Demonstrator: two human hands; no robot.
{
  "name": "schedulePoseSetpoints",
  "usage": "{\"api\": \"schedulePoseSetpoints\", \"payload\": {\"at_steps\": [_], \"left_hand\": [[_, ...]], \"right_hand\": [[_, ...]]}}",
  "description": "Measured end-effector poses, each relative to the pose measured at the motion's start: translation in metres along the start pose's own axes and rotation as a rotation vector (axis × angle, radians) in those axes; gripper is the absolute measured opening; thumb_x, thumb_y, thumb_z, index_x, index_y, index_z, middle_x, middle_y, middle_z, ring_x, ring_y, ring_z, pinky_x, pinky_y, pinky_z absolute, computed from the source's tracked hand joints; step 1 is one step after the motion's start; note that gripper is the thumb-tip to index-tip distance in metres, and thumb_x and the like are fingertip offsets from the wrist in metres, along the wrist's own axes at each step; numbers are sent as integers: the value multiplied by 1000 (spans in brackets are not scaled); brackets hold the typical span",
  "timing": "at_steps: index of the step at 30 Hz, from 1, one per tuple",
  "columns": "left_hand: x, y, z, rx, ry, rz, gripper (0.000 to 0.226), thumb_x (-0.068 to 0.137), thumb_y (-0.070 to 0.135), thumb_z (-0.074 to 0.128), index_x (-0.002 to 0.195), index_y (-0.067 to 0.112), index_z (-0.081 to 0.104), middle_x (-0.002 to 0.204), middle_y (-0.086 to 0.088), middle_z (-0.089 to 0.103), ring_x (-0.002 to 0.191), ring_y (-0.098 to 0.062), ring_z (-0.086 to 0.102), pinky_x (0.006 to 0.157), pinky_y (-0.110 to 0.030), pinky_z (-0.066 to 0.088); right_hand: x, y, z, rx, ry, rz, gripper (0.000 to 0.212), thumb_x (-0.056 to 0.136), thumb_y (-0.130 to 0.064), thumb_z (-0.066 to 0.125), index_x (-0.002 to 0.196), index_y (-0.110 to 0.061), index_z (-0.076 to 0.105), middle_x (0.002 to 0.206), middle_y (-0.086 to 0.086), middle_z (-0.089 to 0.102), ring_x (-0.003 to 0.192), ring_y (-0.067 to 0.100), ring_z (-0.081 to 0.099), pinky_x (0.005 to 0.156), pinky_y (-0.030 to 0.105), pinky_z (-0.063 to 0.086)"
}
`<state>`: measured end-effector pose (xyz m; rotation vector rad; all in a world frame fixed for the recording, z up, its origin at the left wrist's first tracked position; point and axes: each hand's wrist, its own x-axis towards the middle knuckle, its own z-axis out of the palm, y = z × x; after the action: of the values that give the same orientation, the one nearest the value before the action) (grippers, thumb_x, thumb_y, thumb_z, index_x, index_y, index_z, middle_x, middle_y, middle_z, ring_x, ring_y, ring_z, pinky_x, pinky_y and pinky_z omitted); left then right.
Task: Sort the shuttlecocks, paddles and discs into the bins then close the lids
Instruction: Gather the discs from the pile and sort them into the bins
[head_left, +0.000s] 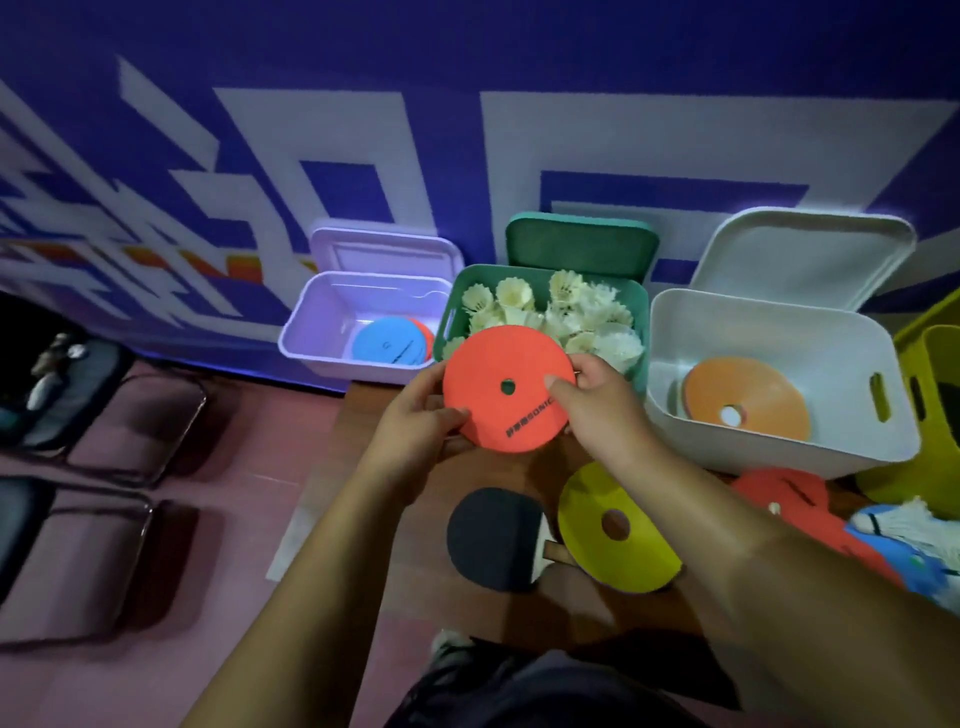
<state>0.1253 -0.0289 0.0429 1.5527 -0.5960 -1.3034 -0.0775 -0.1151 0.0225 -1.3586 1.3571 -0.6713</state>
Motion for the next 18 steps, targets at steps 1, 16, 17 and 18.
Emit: {"api": "schedulePoseSetpoints", "payload": {"at_steps": [1, 16, 17, 18], "left_hand": [[4, 2, -15, -51, 11, -13, 59, 95, -13, 56, 140, 25, 63, 112, -17, 67, 95, -33, 75, 83, -50, 64], [124, 46, -179, -241, 106, -127, 47, 98, -6, 56, 121, 32, 71, 121, -17, 73, 102, -35, 76, 75, -41, 64], [135, 47, -185, -234, 120, -143, 48, 98, -6, 56, 122, 33, 71, 120, -17, 72, 102, -35, 76, 74, -40, 64], [146, 48, -189, -219, 130, -156, 49, 98, -6, 56, 123, 33, 70, 117, -17, 72, 98, -35, 74, 71, -39, 64]], "right_hand": [[4, -7, 14, -12, -16, 8, 21, 88, -45, 63, 108, -39, 67, 96, -10, 78, 83, 15, 76, 81, 51, 64], [60, -75, 152, 12, -16, 130, 22, 96, -13, 67, 117, -20, 70, 99, -3, 76, 58, 13, 59, 59, 33, 56], [62, -74, 154, 3, -10, 136, 21, 96, -13, 67, 114, -21, 71, 97, -3, 76, 58, 13, 59, 58, 31, 56], [63, -73, 156, -7, -5, 141, 19, 96, -13, 66, 112, -22, 72, 96, -3, 75, 58, 12, 59, 58, 30, 56]]}}
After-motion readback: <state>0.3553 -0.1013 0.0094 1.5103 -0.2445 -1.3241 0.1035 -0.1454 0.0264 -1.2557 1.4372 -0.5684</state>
